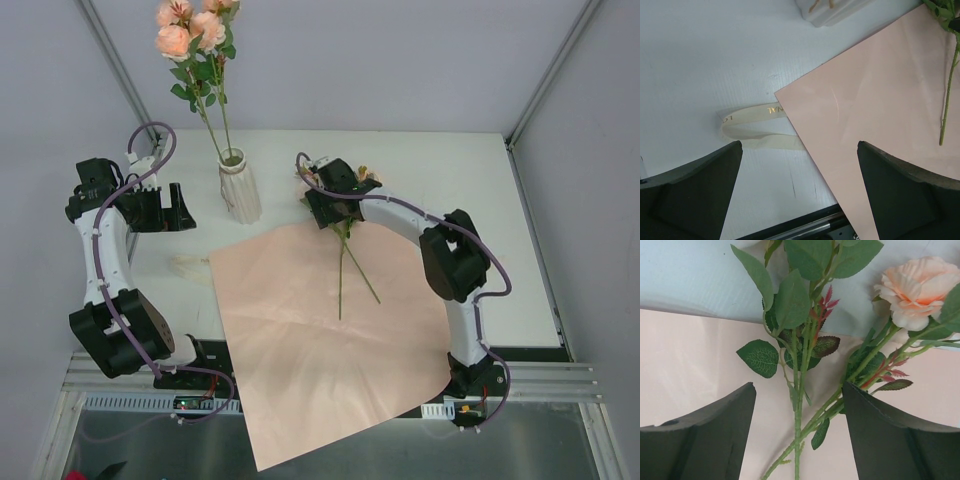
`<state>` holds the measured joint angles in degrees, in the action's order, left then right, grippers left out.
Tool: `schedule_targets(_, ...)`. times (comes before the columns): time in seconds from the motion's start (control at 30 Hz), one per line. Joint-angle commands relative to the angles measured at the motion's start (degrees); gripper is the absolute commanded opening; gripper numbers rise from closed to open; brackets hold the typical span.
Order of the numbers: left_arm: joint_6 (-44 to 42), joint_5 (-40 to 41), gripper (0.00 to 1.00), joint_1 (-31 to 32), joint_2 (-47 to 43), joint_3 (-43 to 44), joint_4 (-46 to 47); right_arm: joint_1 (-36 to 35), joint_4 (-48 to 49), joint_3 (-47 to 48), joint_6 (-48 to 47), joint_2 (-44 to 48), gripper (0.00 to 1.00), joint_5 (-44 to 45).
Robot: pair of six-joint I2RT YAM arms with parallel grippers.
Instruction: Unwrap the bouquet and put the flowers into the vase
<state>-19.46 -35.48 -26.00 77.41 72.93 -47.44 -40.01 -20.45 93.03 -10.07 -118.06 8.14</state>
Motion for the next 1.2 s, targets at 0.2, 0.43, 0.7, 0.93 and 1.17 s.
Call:
schedule_targets(0.2, -1.54, -0.11, 0.99, -0.46, 0.55, 0.9, -0.9, -1.21, -1.52, 4.08, 2.85, -3.93, 0.66, 0.38)
schedule_targets(0.43, -1.98, 0.86, 0.99, -0.46, 0.73, 1.17, -0.9, -0.68, -1.09, 5.14, 4.7, -5.95, 0.45, -1.99)
schedule_targets(0.7, -1.11, 1.21, 0.99, -0.46, 0.11, 2.31, -0.9, -0.16, -2.93, 6.72, 7.51, -7.27, 0.4, -2.87)
schedule_targets(0.93, -0.93, -0.29, 0.99, -0.46, -1.2, 2.4, -0.99, 1.42, -4.95, 7.6, 9.8, -7.45, 0.24, -5.5)
schedule_targets(1.17, -1.19, -0.55, 0.99, -0.46, -2.78, 2.22, -1.08, 1.51, -4.87, 7.25, 9.71, -0.43, 0.01, -6.3)
